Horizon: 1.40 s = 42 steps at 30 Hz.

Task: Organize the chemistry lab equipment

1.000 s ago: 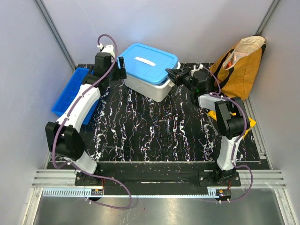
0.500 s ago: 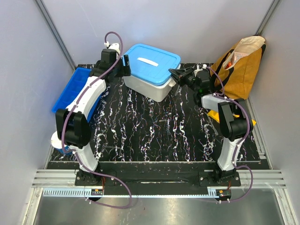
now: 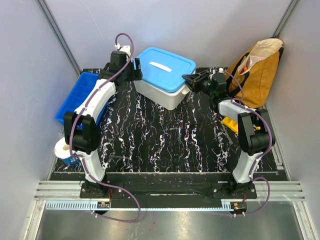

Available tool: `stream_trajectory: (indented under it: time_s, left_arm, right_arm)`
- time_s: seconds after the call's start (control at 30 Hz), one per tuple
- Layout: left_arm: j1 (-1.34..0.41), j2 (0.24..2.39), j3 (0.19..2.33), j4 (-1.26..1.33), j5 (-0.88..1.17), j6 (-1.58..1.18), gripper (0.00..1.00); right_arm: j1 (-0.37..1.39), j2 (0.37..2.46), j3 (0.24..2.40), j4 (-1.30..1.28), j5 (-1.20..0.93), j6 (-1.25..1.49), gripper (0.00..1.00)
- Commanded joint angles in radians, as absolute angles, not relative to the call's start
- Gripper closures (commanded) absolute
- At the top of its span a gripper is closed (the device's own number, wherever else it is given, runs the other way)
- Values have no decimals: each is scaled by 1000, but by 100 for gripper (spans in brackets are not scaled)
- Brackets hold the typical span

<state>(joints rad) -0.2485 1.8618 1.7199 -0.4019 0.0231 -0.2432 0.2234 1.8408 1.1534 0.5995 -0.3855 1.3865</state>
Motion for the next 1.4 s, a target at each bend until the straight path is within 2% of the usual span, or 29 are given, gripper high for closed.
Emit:
stream_trajectory:
  time_s: [0.0, 0.1, 0.3, 0.43, 0.57, 0.93, 1.0, 1.07, 1.23, 1.37]
  left_arm:
    - [-247, 1825, 1792, -350, 44, -247, 26]
    - [-250, 1844, 1824, -347, 74, -262, 26]
    - [-268, 1901, 1836, -318, 121, -256, 26]
    - [-271, 1948, 1832, -264, 169, -282, 26]
    - [-290, 2023, 1858, -248, 210, -298, 26]
    - [-322, 2034, 1787, -224, 166, -301, 27]
    - [-325, 2039, 1787, -225, 166, -308, 27]
    - [-330, 2036, 1779, -227, 163, -308, 28]
    - [-334, 2023, 1761, -227, 150, -299, 28]
    - [-337, 2025, 1770, -227, 158, -304, 28]
  right_arm:
    - [216, 1793, 1157, 546, -406, 1367, 62]
    - [213, 1754, 1157, 487, -387, 1316, 56]
    - [210, 1623, 1209, 175, -229, 1140, 43]
    - [210, 1592, 1265, 14, -140, 1034, 29]
    - [210, 1634, 1367, -110, -129, 947, 26]
    - [210, 1818, 1542, -209, -137, 836, 25]
    - [210, 1815, 1531, -210, -123, 836, 23]
    - [210, 1807, 1513, -198, -133, 842, 17]
    - [210, 1789, 1422, -57, -218, 914, 8]
    - [210, 1793, 1381, -15, -216, 954, 8]
